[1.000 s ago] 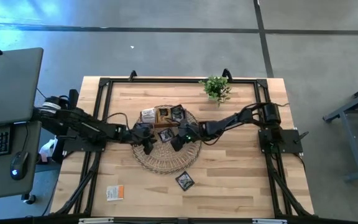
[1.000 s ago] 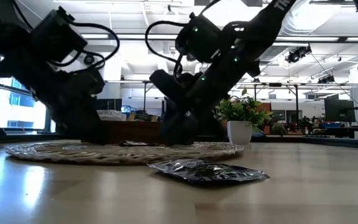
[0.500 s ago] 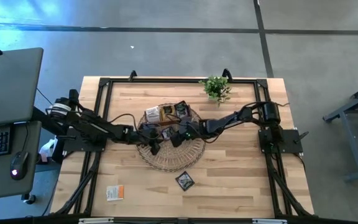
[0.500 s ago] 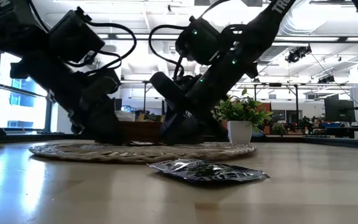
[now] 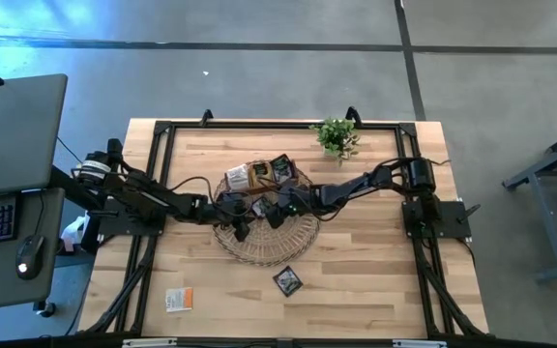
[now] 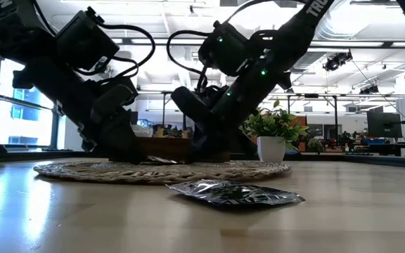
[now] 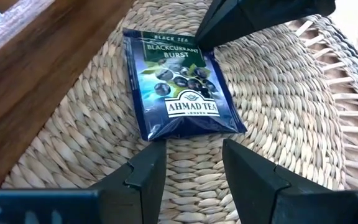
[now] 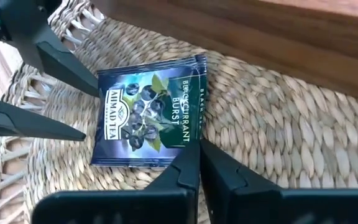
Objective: Pick & Place Tea
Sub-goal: Put the violet tea packet into the right compartment of the wooden organizer
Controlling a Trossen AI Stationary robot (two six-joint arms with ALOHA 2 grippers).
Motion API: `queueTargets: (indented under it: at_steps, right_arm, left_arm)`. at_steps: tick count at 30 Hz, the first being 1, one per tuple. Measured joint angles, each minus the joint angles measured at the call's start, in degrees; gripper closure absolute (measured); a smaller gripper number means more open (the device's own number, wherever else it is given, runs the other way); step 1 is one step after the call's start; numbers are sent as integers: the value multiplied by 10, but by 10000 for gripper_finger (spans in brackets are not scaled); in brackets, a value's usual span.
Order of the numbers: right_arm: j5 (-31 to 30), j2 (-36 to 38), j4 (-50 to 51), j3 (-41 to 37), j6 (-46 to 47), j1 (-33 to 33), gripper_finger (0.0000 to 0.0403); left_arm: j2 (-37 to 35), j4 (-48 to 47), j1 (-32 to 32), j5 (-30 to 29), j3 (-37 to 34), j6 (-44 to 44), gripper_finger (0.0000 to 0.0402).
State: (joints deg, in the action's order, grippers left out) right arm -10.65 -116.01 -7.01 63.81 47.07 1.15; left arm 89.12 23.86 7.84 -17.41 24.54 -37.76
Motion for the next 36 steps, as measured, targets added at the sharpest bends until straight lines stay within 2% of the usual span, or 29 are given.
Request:
queueTargets:
  at_steps: [8,14,19,24,28,32,36]
  right_arm:
    - [2,24,18,0,-52,0,398]
    - [-43,90,102,0,-108,-1,400]
    - [-118,149,175,0,-244,5,401]
    - [-189,193,178,0,-408,29,402]
    - [-155,199,185,0,-547,61,402]
    - [-98,192,184,0,-606,85,402]
    - [-94,188,184,0,-670,95,402]
  left_arm:
    - [0,-8,0,1,1,0,245]
    - [0,-13,0,1,2,-2,245]
    - [0,-13,0,1,2,-1,245]
    - [0,-12,0,2,1,-1,245]
    - [0,-11,0,2,1,-1,245]
    - [0,-11,0,2,1,-2,245]
    - [0,-11,0,2,1,-2,245]
